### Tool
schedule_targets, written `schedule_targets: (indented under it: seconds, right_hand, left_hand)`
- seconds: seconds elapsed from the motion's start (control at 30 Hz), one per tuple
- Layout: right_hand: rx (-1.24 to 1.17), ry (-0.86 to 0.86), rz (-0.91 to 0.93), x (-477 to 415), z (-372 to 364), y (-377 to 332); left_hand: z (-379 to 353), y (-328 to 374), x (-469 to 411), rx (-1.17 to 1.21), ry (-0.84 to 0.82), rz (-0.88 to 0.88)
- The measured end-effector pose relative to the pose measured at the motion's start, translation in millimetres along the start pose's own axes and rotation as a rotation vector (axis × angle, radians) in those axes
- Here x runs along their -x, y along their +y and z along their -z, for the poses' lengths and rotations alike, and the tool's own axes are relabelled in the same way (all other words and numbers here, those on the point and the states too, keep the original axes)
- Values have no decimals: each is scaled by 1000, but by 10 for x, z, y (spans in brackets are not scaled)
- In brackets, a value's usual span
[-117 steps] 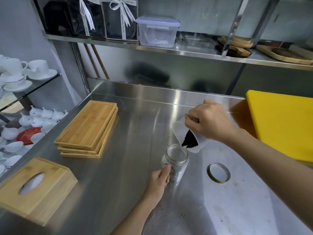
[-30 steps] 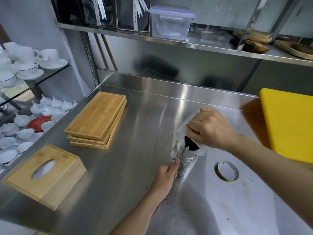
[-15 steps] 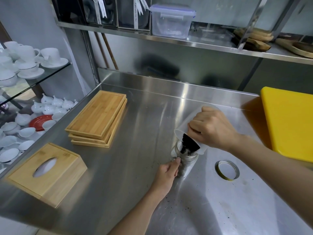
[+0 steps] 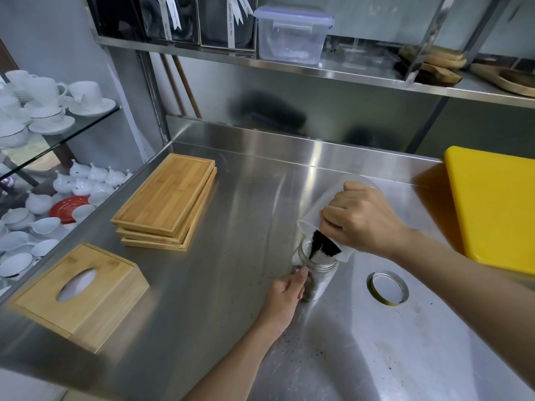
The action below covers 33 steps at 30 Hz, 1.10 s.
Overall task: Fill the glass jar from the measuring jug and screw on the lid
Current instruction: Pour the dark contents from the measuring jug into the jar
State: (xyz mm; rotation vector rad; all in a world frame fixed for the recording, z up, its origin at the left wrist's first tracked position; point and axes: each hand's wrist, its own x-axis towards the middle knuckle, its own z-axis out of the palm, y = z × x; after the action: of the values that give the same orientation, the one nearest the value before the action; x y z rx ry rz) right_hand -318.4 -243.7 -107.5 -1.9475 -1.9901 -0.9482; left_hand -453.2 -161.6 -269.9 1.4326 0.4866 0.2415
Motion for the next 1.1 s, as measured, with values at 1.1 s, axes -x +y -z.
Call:
schedule_targets:
  seconds: [1.1]
  right_hand:
    - [-4, 10, 56, 7, -2, -61]
  left_hand:
    - [7, -21, 13, -21, -16, 9]
